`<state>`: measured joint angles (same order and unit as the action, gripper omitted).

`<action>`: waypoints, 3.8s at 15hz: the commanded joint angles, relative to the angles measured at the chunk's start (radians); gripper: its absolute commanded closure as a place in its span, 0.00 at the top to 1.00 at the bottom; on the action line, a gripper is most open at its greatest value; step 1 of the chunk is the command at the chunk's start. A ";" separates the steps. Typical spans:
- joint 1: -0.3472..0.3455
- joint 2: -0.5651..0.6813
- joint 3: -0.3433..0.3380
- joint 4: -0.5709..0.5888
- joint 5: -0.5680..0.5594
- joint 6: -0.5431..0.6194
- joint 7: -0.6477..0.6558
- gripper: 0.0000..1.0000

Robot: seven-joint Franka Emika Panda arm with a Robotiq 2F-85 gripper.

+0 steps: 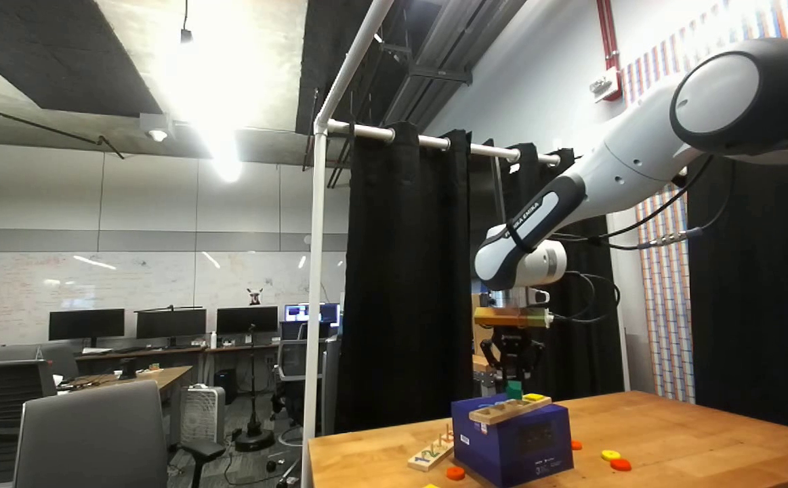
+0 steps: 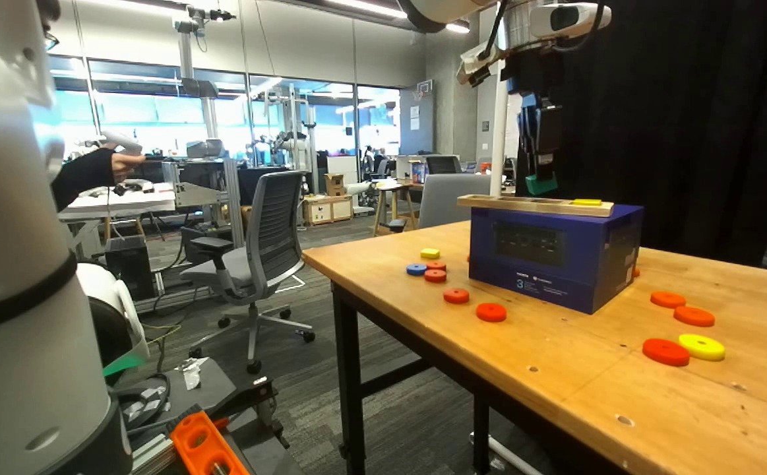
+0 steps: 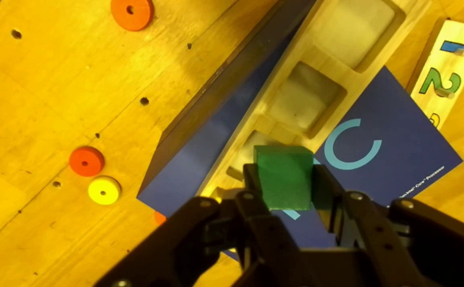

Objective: Place the green block on the wooden board

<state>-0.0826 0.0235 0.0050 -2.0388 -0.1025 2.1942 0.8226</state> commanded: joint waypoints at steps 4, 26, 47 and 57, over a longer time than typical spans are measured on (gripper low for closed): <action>0.007 0.011 -0.040 0.051 0.134 -0.102 0.023 0.15; 0.007 0.044 -0.073 0.059 0.195 -0.011 0.338 0.15; 0.007 0.045 -0.088 0.042 0.180 0.003 0.366 0.15; 0.006 0.031 -0.086 0.014 0.195 -0.025 0.351 0.14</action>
<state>-0.0842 0.0742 -0.0745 -2.0115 0.0895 2.1830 1.1689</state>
